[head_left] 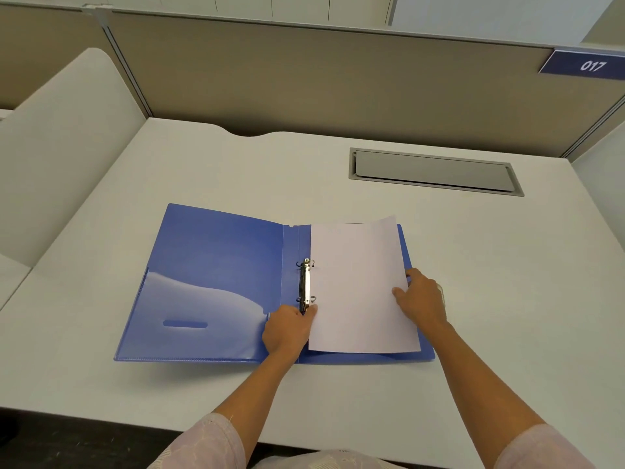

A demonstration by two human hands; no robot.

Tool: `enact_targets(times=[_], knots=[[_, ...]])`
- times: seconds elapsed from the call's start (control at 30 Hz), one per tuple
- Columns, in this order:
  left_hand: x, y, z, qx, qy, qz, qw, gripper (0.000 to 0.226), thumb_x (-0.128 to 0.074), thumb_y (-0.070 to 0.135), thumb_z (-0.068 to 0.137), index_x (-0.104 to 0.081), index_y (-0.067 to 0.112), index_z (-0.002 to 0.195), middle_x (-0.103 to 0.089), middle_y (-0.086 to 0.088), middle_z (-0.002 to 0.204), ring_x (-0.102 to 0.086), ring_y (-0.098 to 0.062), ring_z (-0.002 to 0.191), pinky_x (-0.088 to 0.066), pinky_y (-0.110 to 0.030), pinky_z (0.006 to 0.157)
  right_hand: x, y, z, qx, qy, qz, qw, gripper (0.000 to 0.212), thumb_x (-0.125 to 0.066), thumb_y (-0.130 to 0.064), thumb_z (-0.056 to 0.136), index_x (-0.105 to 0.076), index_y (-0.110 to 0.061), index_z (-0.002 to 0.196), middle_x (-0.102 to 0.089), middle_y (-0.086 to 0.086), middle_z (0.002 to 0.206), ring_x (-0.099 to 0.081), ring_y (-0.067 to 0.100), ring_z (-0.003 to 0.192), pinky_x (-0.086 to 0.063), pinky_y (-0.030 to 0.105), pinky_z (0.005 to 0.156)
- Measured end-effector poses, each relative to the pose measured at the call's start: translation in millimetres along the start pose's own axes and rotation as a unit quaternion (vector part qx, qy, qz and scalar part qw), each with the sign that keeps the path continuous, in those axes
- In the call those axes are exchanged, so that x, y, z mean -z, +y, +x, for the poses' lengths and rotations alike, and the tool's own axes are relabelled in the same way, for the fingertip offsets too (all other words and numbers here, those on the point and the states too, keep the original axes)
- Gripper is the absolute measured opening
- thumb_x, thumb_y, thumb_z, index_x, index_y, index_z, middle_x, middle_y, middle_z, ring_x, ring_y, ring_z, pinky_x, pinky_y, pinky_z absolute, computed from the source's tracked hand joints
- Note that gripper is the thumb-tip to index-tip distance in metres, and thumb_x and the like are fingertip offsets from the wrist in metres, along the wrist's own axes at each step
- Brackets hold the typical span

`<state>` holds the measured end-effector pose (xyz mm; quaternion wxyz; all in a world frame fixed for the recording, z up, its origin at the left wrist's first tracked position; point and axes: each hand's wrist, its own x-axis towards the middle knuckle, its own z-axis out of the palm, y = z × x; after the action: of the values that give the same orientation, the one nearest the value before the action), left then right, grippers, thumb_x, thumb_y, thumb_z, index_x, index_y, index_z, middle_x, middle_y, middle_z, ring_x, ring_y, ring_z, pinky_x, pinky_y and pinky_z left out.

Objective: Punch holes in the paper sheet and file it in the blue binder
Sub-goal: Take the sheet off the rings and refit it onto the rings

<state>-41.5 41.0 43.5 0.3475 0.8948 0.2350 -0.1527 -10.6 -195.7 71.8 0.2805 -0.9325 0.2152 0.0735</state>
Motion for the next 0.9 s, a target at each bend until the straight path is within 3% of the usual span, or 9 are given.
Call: enact_targets(times=[0.13, 0.3, 0.53, 0.9], knots=[[-2, -2, 0, -0.016, 0.006, 0.028, 0.999, 0.048, -0.055, 0.060, 0.085, -0.047, 0.023, 0.056, -0.050, 0.007, 0.056, -0.048, -0.010, 0.053, -0.031, -0.022, 0.046, -8, 8, 1, 0.008, -0.003, 0.026, 1.000, 0.056, -0.063, -0.017, 0.088, -0.040, -0.009, 0.139, -0.055, 0.012, 0.131, -0.054, 0.029, 0.118, -0.044, 0.038, 0.096], [-4, -6, -2, -0.027, 0.005, 0.035, 0.999, 0.045, -0.061, 0.061, 0.080, -0.051, 0.023, 0.059, -0.058, 0.005, 0.062, -0.055, -0.014, 0.060, -0.036, -0.023, 0.050, -19, 18, 2, 0.042, -0.017, -0.061, 0.997, 0.063, -0.053, -0.023, 0.094, -0.023, -0.009, 0.148, -0.038, 0.011, 0.145, -0.040, 0.026, 0.132, -0.036, 0.034, 0.106], [-1, -6, -4, -0.045, 0.002, 0.061, 0.997, 0.044, -0.058, 0.063, 0.081, -0.052, 0.023, 0.064, -0.058, 0.005, 0.065, -0.053, -0.011, 0.061, -0.033, -0.021, 0.049, -25, 24, 5, 0.071, 0.007, -0.072, 0.995, 0.048, -0.051, -0.021, 0.095, -0.042, -0.007, 0.139, -0.043, 0.009, 0.141, -0.045, 0.026, 0.124, -0.037, 0.033, 0.105], [21, -13, 6, -0.067, -0.043, 0.047, 0.996, 0.044, -0.057, 0.062, 0.082, -0.051, 0.023, 0.064, -0.055, 0.005, 0.062, -0.051, -0.012, 0.059, -0.038, -0.024, 0.053, -31, 27, -5, 0.119, 0.059, -0.034, 0.991, 0.040, -0.049, -0.020, 0.096, -0.048, -0.010, 0.135, -0.052, 0.008, 0.136, -0.046, 0.024, 0.126, -0.036, 0.033, 0.107]])
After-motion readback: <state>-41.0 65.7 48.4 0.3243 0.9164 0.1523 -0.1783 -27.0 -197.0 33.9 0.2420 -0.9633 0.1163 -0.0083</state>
